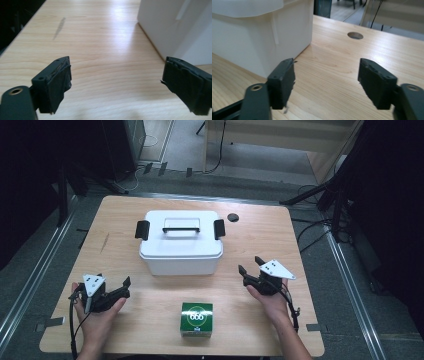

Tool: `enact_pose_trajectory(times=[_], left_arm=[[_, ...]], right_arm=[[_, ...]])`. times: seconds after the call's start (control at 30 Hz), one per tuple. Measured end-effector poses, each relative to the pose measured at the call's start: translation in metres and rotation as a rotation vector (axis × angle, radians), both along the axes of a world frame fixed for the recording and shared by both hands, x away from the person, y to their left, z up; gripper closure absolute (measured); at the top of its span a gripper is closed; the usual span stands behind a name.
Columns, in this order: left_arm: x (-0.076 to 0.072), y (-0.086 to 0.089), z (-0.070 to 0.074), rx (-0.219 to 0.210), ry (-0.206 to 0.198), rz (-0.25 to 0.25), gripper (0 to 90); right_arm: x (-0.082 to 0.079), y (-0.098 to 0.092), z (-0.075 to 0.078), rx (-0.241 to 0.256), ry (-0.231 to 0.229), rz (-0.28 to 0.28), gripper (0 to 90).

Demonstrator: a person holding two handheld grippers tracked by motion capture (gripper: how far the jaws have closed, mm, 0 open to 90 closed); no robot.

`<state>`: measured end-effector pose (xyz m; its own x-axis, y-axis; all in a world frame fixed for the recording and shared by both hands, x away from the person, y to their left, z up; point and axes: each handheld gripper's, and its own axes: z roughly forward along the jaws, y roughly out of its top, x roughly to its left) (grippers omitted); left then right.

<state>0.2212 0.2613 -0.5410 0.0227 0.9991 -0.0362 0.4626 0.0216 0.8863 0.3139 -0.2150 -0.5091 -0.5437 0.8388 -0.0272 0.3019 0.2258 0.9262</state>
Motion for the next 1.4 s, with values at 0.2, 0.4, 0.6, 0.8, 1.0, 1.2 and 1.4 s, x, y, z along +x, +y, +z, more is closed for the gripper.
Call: enact_pose_trajectory(times=[0.2, 0.4, 0.6, 0.8, 1.0, 1.2, 1.4], left_arm=[[-0.004, 0.014, -0.003, -0.006, 0.004, 0.031, 1.1], [-0.003, 0.012, -0.005, -0.005, 0.007, 0.030, 1.1], [-0.004, 0.013, -0.006, 0.001, 0.008, 0.027, 1.2], [-0.002, 0.007, -0.008, 0.052, 0.012, 0.022, 1.2], [-0.001, 0.002, -0.010, 0.098, 0.022, 0.043, 1.1], [0.000, 0.006, -0.010, 0.046, 0.017, 0.086, 1.1], [-0.003, 0.006, -0.009, 0.046, -0.013, 0.038, 1.1]], right_arm=[[0.008, -0.015, 0.019, -0.057, 0.048, 0.054, 17.0], [0.019, -0.019, 0.046, -0.152, 0.059, 0.130, 14.0], [0.032, -0.016, 0.069, -0.195, 0.083, 0.200, 14.0], [0.038, -0.004, 0.081, -0.272, 0.113, 0.285, 14.0], [0.044, 0.003, 0.089, -0.296, 0.150, 0.349, 14.2], [0.052, 0.008, 0.101, -0.330, 0.187, 0.413, 14.9], [0.058, 0.017, 0.119, -0.356, 0.176, 0.437, 15.7]])
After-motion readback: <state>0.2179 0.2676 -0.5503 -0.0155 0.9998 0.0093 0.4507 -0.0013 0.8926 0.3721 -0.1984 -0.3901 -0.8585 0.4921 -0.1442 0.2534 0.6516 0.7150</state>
